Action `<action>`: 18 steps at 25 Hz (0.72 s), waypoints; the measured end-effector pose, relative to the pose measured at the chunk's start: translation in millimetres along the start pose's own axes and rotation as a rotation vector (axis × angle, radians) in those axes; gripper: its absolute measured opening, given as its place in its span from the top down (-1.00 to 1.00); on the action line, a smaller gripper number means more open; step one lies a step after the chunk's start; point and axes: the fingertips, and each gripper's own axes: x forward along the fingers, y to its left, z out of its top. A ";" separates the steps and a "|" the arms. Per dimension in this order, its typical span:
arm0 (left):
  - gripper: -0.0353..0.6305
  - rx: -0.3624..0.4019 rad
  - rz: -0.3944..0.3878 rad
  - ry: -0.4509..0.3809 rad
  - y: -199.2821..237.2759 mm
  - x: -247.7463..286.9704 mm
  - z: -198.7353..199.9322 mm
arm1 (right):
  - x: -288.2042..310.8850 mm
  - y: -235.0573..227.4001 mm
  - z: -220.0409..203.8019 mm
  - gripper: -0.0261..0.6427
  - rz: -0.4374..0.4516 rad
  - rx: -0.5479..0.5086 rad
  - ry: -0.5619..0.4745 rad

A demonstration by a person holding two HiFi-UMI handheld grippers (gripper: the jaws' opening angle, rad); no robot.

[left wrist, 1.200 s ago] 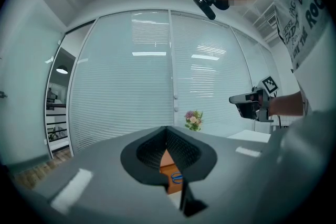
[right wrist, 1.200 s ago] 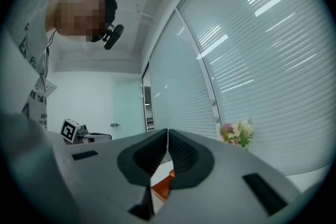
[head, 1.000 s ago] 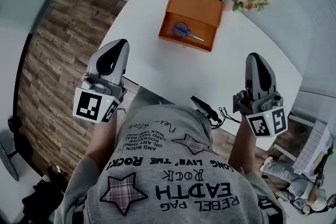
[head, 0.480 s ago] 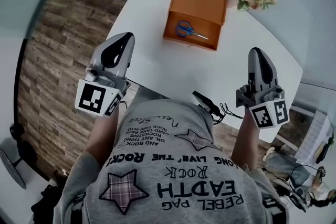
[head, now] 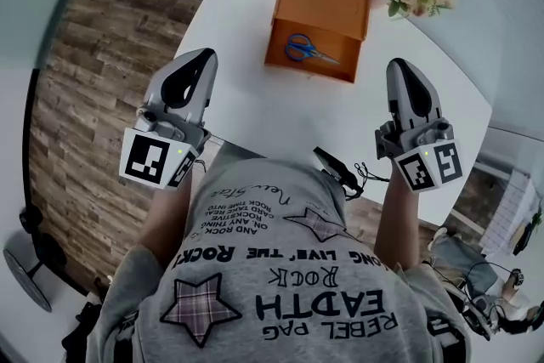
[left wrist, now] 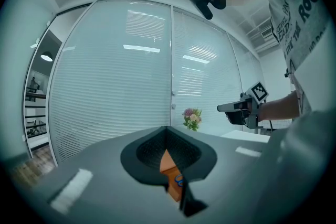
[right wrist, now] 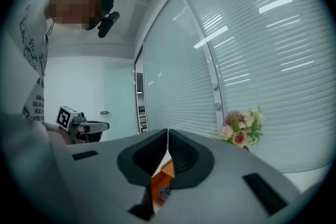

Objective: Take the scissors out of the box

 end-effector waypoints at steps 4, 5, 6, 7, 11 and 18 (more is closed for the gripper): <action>0.87 -0.007 -0.027 0.011 1.1 5.9 -3.8 | 9.1 -0.8 -4.3 0.88 -0.010 -0.004 0.012; 0.87 -0.008 -0.033 0.014 1.1 7.5 -4.6 | 11.4 -1.3 -5.5 0.88 -0.012 -0.004 0.014; 0.87 -0.010 -0.037 0.016 1.2 9.5 -5.4 | 14.0 -1.9 -6.8 0.88 -0.012 -0.004 0.017; 0.87 -0.011 -0.040 0.017 1.4 11.6 -6.2 | 16.9 -2.4 -8.0 0.88 -0.010 -0.005 0.020; 0.87 -0.023 -0.051 0.027 3.3 21.6 -12.2 | 30.2 -4.9 -10.9 0.88 0.000 -0.011 0.029; 0.87 -0.039 -0.050 0.038 7.7 32.4 -20.0 | 50.2 -4.9 -20.2 0.88 0.029 -0.002 0.051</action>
